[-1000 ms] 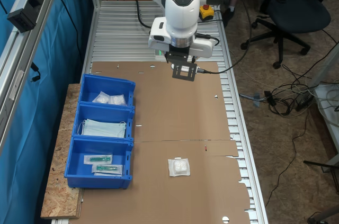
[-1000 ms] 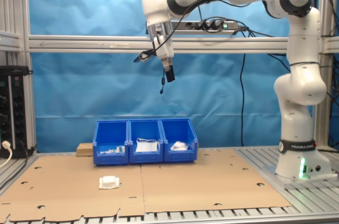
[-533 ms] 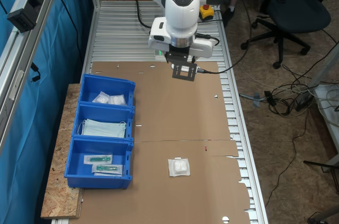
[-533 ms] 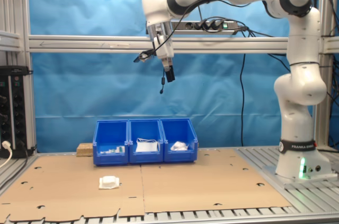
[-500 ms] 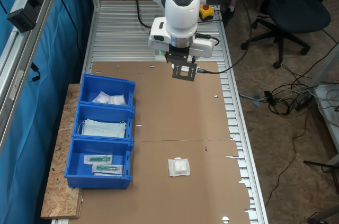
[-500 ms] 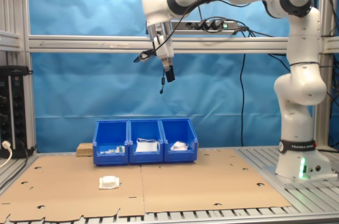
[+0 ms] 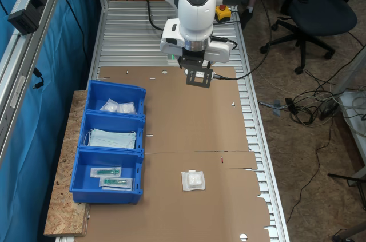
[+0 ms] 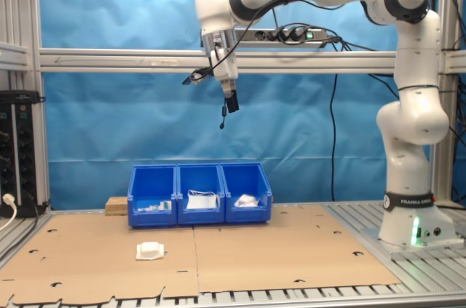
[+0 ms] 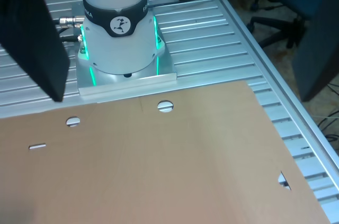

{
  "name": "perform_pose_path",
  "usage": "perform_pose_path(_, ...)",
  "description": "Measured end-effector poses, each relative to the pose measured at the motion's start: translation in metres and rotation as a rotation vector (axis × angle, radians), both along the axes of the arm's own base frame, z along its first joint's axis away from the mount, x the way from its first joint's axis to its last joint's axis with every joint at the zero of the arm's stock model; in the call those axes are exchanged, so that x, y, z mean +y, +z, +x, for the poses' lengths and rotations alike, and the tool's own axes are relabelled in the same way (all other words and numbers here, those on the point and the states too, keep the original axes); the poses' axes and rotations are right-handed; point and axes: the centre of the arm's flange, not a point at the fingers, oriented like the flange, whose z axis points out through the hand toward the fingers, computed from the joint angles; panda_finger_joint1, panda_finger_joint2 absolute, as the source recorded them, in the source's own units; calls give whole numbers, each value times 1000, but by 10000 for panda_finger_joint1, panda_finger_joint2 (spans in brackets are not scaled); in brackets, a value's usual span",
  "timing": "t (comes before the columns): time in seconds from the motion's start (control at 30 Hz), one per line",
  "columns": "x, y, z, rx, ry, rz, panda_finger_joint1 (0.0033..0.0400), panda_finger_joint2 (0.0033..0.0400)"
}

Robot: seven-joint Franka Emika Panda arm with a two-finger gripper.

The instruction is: Pick and place sorting task of medical equipment.

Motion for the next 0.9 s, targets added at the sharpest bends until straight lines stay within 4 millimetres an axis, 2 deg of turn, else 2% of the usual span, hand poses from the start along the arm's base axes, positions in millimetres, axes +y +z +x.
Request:
perform_pose_path(0.27, 3, -3, 14, -72, 5, -6, 400, 400)
perform_pose_path(0.57, 11, -39, 49, -160, 17, -15, 400, 400)
perform_pose_path(0.77, 13, -78, 74, -204, 20, -20, 400, 400)
perform_pose_path(0.8, 13, -92, 81, -219, 20, -22, 400, 400)
perform_pose_path(0.9, 13, -113, 91, -237, 20, -24, 400, 400)
